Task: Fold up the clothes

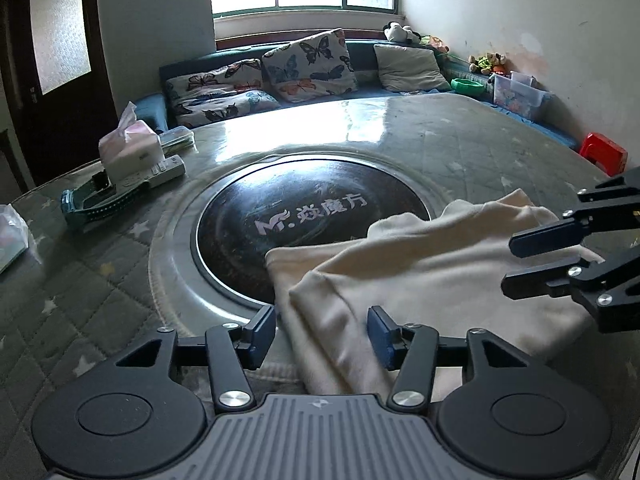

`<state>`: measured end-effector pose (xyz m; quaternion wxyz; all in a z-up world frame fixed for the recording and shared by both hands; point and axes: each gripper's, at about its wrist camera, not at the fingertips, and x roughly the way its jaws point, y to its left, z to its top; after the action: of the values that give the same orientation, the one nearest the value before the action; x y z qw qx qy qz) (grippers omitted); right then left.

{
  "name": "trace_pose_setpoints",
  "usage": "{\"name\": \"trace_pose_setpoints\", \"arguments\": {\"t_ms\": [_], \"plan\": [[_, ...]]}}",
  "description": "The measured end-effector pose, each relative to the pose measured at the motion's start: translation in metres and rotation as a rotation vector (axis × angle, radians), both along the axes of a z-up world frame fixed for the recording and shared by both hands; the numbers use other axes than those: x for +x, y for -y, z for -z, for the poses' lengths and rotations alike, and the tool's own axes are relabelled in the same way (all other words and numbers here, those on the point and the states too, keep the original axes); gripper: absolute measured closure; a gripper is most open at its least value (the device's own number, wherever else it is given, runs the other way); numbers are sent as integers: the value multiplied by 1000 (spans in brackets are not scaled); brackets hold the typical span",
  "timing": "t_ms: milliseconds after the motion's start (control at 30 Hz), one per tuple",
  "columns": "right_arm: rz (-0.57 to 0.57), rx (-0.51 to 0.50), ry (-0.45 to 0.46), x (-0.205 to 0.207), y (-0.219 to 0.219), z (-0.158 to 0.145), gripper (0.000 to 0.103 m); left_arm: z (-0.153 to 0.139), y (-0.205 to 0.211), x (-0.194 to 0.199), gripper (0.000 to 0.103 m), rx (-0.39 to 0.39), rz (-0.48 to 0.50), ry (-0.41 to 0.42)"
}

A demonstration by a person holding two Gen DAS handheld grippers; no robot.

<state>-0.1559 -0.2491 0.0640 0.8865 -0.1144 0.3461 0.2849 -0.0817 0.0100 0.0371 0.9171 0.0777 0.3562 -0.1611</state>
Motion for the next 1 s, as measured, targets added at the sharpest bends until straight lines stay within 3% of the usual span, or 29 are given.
{"name": "trace_pose_setpoints", "arguments": {"t_ms": [500,700,1000], "plan": [[207,32,-67,65,31,28,71,4,-3,1,33,3,-25,7],[176,46,-48,65,18,23,71,3,-4,0,29,2,-33,4],[166,-28,-21,68,-2,27,71,0,-7,-2,22,-2,-49,3]]}}
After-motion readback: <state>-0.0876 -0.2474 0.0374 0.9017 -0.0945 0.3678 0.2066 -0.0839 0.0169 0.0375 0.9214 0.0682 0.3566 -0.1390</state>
